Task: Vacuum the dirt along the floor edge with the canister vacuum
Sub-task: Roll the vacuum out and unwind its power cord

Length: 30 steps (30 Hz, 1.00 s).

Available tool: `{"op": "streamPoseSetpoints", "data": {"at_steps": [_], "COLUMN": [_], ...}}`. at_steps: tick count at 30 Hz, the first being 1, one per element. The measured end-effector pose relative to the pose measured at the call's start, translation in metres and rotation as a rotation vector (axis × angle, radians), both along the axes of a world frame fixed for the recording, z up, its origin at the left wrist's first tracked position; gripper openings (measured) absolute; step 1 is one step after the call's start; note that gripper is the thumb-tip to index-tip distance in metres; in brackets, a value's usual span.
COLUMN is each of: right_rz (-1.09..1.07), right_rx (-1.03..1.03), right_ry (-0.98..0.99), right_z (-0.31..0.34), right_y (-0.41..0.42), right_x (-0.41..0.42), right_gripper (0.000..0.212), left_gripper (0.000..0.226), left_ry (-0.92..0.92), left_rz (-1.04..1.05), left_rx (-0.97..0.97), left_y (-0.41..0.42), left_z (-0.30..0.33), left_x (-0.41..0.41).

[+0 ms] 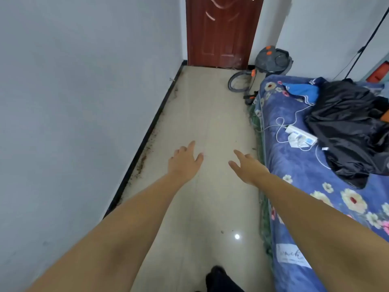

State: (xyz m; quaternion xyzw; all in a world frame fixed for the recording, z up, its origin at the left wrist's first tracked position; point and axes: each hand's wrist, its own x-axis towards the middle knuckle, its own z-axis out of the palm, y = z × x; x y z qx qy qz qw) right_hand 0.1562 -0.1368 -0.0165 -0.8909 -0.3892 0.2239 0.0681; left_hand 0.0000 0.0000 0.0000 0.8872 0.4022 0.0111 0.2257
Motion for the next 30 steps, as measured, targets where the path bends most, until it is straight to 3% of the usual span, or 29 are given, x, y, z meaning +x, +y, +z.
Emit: {"op": "streamPoseSetpoints", "data": {"at_steps": [6, 17, 30], "right_rz": [-0.010, -0.009, 0.066], "right_rx": [-0.005, 0.022, -0.020], "right_ry": [0.009, 0.041, 0.061], "right_z": [-0.006, -0.010, -0.029], "right_y": [0.039, 0.169, 0.388], "right_x": [0.061, 0.261, 0.421], "right_gripper": [0.060, 0.059, 0.060], "left_gripper": [0.060, 0.058, 0.060], "left_ry": [0.081, 0.112, 0.078], "left_rz": [-0.052, -0.111, -0.073], "left_rx": [-0.083, -0.098, -0.203], "left_y": [0.043, 0.178, 0.391], "left_z": [-0.005, -0.003, -0.024], "left_x": [0.061, 0.255, 0.407]}}
